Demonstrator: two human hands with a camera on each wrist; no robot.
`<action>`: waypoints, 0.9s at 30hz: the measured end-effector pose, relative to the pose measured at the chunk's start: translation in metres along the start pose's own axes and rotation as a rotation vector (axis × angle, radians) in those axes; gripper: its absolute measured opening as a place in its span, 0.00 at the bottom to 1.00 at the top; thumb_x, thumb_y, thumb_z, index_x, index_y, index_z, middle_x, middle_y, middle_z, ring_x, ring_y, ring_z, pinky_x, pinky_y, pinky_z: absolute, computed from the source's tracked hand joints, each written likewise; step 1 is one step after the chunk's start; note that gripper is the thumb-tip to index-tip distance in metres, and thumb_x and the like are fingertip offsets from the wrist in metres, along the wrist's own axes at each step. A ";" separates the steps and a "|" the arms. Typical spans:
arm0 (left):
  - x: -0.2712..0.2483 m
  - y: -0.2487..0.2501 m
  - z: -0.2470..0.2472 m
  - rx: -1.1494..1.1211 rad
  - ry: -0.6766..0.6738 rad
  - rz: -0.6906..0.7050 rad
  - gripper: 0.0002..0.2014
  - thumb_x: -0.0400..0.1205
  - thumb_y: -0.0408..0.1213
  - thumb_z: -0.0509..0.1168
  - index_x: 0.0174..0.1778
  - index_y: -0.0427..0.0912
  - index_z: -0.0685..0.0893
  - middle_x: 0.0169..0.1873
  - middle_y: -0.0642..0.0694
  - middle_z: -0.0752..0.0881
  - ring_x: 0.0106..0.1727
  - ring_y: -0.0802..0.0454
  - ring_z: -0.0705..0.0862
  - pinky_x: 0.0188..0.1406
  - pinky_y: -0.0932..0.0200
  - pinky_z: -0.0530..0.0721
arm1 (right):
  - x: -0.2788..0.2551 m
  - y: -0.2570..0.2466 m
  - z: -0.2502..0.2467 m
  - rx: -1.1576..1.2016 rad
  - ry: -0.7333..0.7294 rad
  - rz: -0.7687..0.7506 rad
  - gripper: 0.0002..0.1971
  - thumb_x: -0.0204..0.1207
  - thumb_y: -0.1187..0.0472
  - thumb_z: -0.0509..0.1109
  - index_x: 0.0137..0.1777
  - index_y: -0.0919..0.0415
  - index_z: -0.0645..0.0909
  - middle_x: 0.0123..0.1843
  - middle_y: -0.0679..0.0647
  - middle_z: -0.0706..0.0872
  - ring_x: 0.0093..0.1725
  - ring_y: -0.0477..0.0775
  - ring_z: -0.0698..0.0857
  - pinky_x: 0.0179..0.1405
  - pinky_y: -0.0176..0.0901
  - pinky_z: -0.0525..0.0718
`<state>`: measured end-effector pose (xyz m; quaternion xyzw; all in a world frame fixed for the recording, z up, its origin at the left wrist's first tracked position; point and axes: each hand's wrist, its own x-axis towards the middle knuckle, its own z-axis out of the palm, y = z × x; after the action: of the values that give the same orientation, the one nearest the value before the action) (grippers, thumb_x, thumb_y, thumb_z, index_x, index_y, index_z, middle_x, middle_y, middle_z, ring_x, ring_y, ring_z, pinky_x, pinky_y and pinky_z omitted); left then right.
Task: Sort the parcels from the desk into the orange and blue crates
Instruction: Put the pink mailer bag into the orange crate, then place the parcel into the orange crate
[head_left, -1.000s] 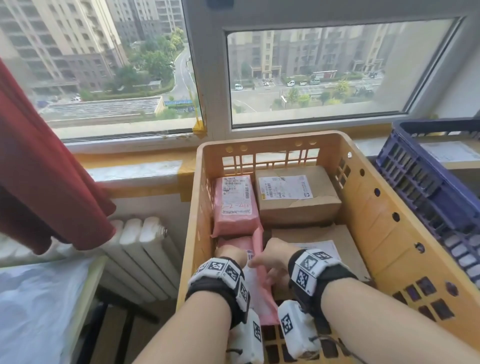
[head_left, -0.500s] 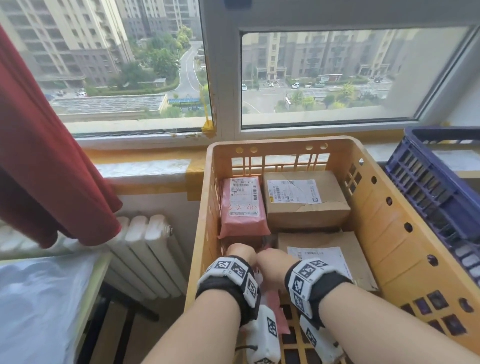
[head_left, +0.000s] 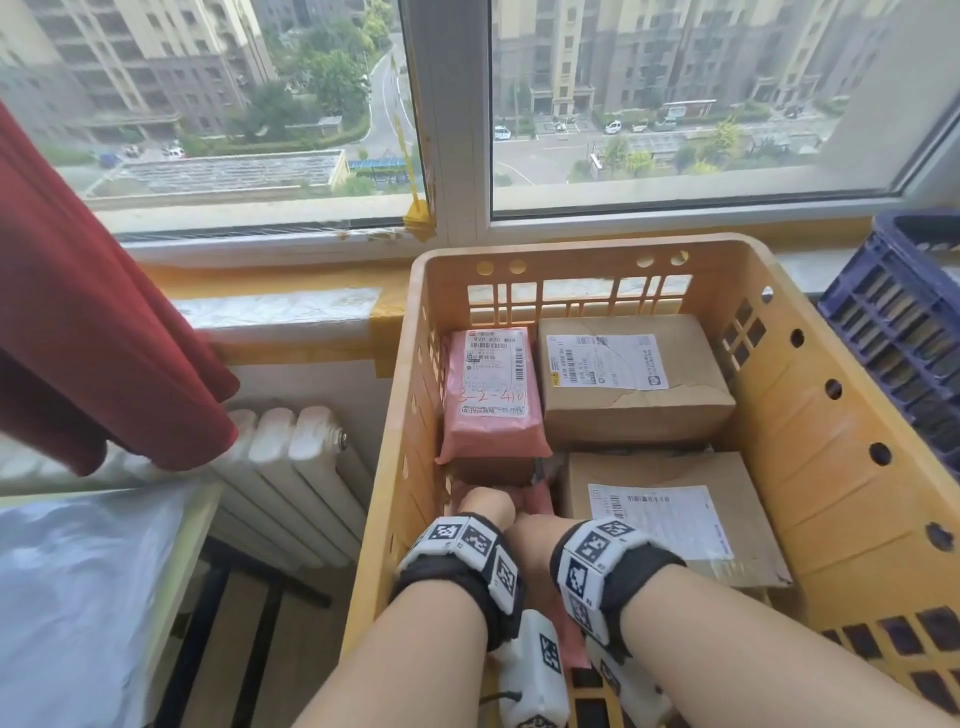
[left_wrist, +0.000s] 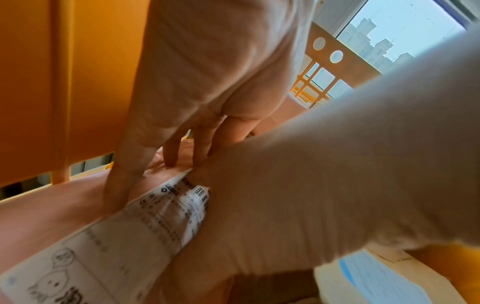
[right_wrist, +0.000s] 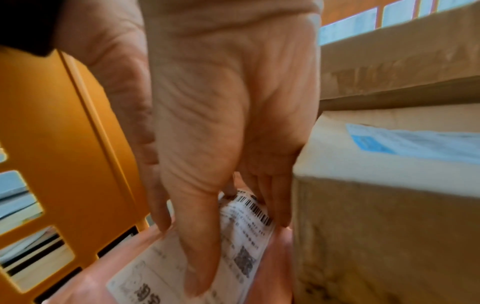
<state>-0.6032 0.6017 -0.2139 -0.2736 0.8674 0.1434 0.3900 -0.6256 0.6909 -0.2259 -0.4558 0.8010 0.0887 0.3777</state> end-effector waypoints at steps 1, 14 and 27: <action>0.000 -0.001 -0.003 -0.009 -0.007 -0.028 0.19 0.89 0.29 0.50 0.74 0.25 0.72 0.75 0.32 0.72 0.76 0.36 0.70 0.74 0.49 0.65 | -0.002 -0.001 -0.004 0.008 -0.002 0.004 0.17 0.87 0.59 0.58 0.72 0.63 0.77 0.64 0.62 0.83 0.57 0.62 0.82 0.67 0.56 0.79; -0.070 0.011 -0.035 0.031 0.148 0.104 0.18 0.90 0.29 0.50 0.73 0.27 0.73 0.73 0.33 0.75 0.74 0.37 0.74 0.69 0.50 0.72 | -0.064 -0.001 -0.059 0.021 0.159 0.030 0.23 0.72 0.58 0.80 0.66 0.62 0.82 0.61 0.58 0.87 0.59 0.60 0.86 0.55 0.47 0.83; -0.157 0.004 -0.075 -0.463 0.327 0.147 0.19 0.89 0.30 0.52 0.73 0.25 0.72 0.59 0.27 0.81 0.69 0.38 0.77 0.64 0.54 0.75 | -0.119 -0.028 -0.109 0.044 0.428 0.081 0.13 0.77 0.61 0.74 0.61 0.61 0.84 0.54 0.55 0.88 0.51 0.55 0.87 0.52 0.44 0.86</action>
<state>-0.5647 0.6270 -0.0463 -0.3114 0.8804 0.3194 0.1610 -0.6255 0.7007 -0.0626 -0.4232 0.8825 -0.0127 0.2050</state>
